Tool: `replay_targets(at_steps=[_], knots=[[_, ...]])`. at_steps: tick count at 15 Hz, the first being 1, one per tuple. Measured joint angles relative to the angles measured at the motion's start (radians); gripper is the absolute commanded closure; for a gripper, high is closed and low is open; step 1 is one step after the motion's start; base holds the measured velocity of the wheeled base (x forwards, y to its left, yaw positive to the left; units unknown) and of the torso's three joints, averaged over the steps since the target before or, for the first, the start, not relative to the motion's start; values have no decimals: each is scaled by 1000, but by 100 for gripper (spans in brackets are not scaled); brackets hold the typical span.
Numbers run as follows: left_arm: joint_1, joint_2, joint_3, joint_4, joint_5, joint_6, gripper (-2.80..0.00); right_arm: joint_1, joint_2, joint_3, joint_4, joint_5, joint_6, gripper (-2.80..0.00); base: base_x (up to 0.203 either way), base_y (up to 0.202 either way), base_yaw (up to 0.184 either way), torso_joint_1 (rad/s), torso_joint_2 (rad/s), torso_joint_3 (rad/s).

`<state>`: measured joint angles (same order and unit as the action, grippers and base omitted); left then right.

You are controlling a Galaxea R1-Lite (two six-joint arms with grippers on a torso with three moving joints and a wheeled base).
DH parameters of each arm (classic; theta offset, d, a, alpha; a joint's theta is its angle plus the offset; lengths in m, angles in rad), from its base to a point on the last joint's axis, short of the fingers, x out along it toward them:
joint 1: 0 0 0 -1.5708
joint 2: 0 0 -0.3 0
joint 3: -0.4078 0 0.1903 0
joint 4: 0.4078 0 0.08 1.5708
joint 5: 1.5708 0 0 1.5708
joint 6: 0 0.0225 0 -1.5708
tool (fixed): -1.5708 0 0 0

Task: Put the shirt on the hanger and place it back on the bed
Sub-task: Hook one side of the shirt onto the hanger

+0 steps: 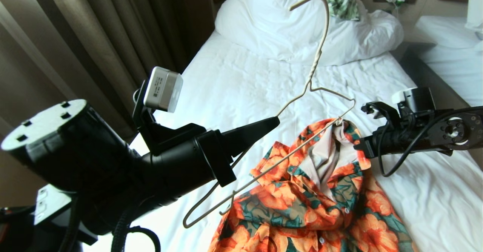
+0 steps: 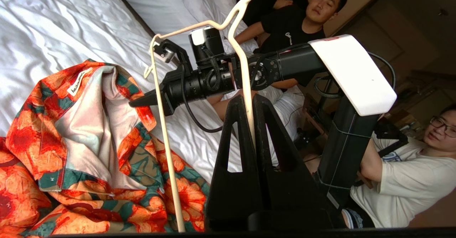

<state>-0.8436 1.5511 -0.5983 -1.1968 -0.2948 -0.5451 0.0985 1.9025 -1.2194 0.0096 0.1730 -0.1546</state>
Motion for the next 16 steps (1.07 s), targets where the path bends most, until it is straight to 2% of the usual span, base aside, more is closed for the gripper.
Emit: replay_targets(at_steps=[7, 16], knots=[[-29, 122, 12, 0, 5, 11, 0, -48, -138, 8, 43, -1, 3, 0, 0, 0, 0, 0, 0, 0], [-39, 136, 10, -1, 19, 12, 0, 124, -314, -51, 164, -4, 3, 0, 0, 0, 0, 0, 0, 0]])
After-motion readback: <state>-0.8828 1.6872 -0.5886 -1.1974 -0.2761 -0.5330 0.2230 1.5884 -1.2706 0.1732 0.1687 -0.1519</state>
